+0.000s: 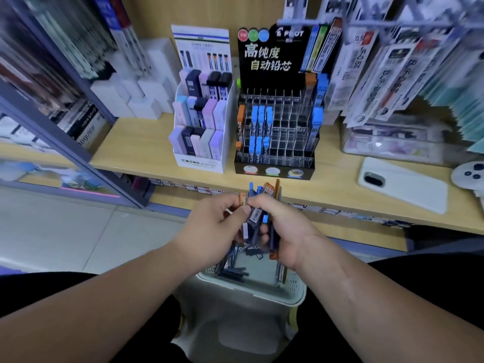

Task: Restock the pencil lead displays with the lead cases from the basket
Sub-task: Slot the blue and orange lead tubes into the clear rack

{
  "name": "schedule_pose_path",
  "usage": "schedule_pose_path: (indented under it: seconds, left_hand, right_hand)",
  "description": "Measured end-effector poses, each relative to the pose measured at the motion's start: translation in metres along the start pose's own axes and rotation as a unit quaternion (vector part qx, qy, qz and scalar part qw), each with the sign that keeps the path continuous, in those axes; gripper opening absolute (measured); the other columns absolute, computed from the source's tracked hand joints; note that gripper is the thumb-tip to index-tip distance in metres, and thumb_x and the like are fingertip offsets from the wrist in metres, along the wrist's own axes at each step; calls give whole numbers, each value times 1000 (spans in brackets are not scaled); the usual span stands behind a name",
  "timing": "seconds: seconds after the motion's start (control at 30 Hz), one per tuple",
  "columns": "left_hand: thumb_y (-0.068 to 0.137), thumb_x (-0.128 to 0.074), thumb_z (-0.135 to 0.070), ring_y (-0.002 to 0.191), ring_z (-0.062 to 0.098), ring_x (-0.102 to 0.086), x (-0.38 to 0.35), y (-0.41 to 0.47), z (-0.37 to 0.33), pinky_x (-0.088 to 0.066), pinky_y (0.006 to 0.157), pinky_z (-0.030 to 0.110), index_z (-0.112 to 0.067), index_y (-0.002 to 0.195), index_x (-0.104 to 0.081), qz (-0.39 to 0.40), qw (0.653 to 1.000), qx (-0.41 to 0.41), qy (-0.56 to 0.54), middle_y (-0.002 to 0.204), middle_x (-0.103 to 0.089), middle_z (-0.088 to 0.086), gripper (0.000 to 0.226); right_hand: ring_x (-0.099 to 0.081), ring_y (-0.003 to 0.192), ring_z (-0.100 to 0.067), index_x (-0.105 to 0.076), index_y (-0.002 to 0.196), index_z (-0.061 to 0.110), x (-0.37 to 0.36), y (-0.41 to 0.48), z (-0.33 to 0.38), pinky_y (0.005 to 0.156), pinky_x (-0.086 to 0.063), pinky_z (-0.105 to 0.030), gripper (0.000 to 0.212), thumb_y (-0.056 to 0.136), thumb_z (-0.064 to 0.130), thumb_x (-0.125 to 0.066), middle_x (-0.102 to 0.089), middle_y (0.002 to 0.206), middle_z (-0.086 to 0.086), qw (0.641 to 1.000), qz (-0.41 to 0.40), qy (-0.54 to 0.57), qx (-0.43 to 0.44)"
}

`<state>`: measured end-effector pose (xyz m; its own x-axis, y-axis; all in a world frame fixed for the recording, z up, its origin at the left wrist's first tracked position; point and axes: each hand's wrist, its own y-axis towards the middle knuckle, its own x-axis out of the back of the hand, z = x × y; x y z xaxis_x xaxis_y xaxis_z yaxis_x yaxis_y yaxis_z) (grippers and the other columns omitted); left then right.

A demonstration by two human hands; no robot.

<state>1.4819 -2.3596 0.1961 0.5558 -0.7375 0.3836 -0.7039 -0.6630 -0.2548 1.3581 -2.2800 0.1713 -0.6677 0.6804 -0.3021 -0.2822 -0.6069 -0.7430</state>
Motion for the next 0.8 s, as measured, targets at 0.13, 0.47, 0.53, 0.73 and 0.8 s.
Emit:
schedule_pose_path:
  seconds: [0.13,0.47,0.53,0.73,0.8]
  left_hand:
    - [100,-57,-23,54,20,-57,2,-4,-17,-49,55,34,-24,80,-65,36,998,-19,43,63,-64,11,22]
    - [96,-64,-30,63,21,-61,23,25,-48,-56,79,52,-6,83,-66,80,996,-24,-31,69,-55,4,27]
    - [96,-64,-23,62,21,-61,25,35,-52,-57,82,56,-14,73,-66,77,995,-27,-54,71,-60,14,25]
    - [92,-67,-21,68,23,-61,37,65,-51,-59,71,42,-19,63,-67,113,989,-34,-90,100,-68,28,29]
    - [85,-69,-28,71,20,-62,50,81,-46,-56,67,32,-19,64,-71,97,991,-40,-81,99,-72,19,23]
  right_hand:
    - [-40,46,-7,-68,86,15,6,-17,11,36,-32,-18,16,80,28,-76,-56,66,-1,1000,10,-4,6]
    - [-42,50,-12,-67,98,11,3,-22,76,40,-34,-20,24,78,14,-79,-58,76,-9,989,-33,-57,129]
    - [-42,52,-13,-67,97,12,3,-19,88,40,-34,-21,22,78,15,-78,-59,78,-9,987,-34,-65,146]
    - [-41,44,-8,-64,94,14,4,-4,85,37,-32,-20,18,80,14,-76,-60,69,-2,992,-36,-10,117]
    - [-40,43,-8,-65,95,12,2,1,87,37,-32,-21,20,79,14,-76,-62,74,-5,993,-38,3,112]
